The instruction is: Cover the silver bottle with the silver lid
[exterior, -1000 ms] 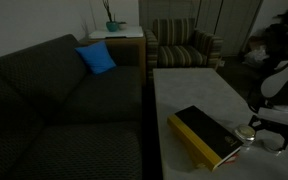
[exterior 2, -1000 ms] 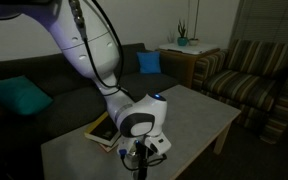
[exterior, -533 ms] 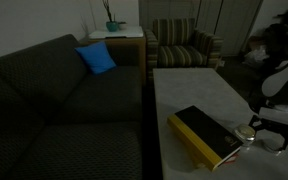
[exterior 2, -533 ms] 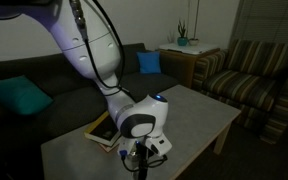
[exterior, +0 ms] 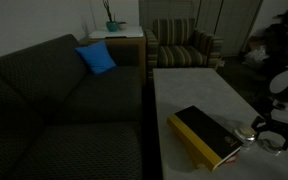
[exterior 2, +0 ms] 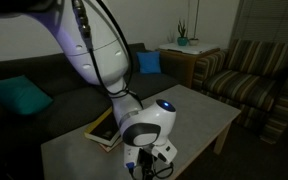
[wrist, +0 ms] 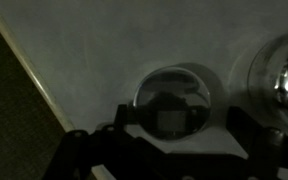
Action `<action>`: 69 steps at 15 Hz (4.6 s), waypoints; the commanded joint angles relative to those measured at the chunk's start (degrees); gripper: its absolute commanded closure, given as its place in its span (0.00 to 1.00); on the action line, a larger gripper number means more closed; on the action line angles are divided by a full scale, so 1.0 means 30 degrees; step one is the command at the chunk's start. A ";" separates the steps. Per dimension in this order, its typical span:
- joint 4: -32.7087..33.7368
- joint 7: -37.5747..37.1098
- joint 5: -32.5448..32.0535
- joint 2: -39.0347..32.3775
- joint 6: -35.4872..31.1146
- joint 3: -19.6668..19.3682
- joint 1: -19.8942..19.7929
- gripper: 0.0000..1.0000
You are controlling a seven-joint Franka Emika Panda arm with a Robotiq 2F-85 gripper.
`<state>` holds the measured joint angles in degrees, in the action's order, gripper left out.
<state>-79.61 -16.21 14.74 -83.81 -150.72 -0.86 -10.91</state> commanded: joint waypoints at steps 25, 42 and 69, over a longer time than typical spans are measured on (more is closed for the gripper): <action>0.0981 0.1832 0.0089 -0.0789 0.0614 0.0460 -0.0645 0.56; -0.6164 0.0582 0.0673 0.2940 -0.5239 0.0141 -0.0132 0.56; -1.0501 -0.5372 0.1772 0.3299 -0.8885 -1.0113 1.2479 0.56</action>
<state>-110.46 -31.96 20.70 -73.27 -178.38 -27.23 21.61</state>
